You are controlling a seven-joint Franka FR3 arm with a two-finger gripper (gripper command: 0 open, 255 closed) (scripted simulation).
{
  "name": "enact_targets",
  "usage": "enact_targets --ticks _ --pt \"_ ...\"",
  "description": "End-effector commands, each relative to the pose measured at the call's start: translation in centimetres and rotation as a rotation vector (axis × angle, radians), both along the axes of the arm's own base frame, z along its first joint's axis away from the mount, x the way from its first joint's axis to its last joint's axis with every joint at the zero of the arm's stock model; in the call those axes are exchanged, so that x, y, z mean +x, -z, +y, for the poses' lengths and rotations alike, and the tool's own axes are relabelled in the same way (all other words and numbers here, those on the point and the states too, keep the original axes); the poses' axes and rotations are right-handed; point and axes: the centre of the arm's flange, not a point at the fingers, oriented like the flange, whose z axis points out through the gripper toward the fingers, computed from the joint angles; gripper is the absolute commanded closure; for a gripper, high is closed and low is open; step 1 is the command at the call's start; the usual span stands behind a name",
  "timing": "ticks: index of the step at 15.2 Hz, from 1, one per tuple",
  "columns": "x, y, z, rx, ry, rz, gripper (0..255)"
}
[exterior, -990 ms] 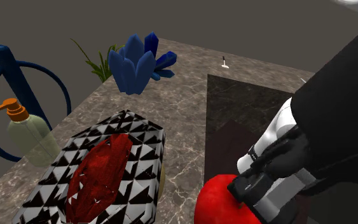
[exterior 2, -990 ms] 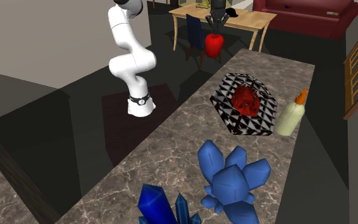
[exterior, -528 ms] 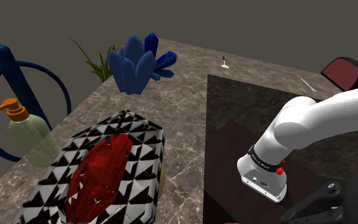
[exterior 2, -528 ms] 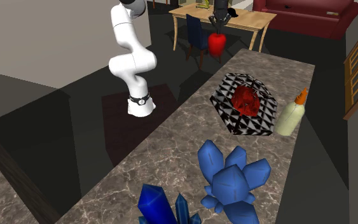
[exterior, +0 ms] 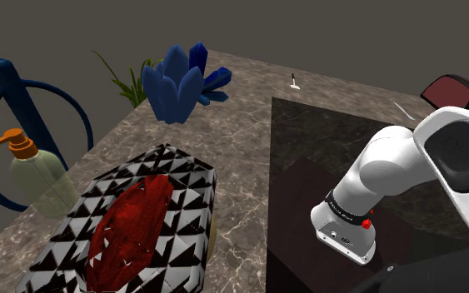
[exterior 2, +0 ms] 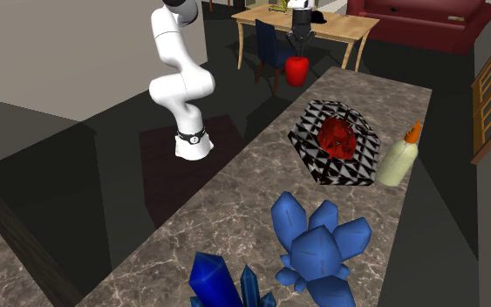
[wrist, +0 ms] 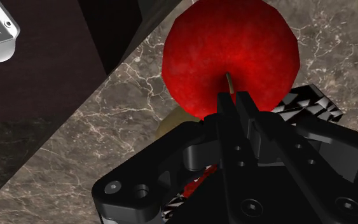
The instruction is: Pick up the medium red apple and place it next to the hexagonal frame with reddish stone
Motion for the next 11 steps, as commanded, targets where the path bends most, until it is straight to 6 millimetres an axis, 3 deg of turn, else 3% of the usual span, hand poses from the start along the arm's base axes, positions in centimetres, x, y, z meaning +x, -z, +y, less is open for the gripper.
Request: enact_targets --ticks 1,11 --pt "-0.1 1.0 -0.1 0.001 0.000 0.000 255" --pt "-0.1 6.3 -0.1 0.001 0.000 0.000 255"
